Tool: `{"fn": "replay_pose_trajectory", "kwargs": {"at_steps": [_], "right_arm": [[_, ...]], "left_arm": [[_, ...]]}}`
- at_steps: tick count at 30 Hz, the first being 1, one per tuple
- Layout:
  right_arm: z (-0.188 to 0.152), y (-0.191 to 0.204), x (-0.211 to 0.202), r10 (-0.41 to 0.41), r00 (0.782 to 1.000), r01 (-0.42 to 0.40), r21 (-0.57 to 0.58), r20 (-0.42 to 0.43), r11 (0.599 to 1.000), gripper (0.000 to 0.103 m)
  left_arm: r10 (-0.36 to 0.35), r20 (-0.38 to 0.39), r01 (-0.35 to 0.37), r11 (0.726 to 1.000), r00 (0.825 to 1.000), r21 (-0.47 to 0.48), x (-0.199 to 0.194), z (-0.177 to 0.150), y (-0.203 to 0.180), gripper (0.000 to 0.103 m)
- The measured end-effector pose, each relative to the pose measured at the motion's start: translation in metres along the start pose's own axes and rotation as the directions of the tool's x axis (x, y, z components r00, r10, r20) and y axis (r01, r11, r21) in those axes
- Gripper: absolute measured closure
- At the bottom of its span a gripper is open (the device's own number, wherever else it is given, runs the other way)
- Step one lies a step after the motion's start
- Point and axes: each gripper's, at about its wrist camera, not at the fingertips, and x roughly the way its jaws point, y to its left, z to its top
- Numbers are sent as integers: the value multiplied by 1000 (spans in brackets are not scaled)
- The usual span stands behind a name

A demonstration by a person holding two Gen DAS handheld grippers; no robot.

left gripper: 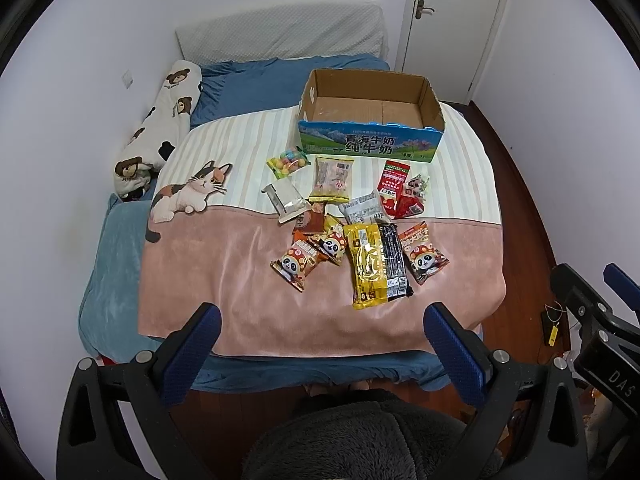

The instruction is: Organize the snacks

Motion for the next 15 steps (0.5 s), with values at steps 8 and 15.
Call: {"fn": "replay_pose_trajectory", "kwargs": {"at_steps": [8,15], "right_arm": [[2,0,-4,0,1000,0,0,5,1000,0],[7,2,-6,0,1000,0,-7,9,1000,0]], "left_arm": [[-1,2,1,1000,1000,0,0,2,-1,0],[0,3,0,1000,1000,2,-1,2,-1,0]]}}
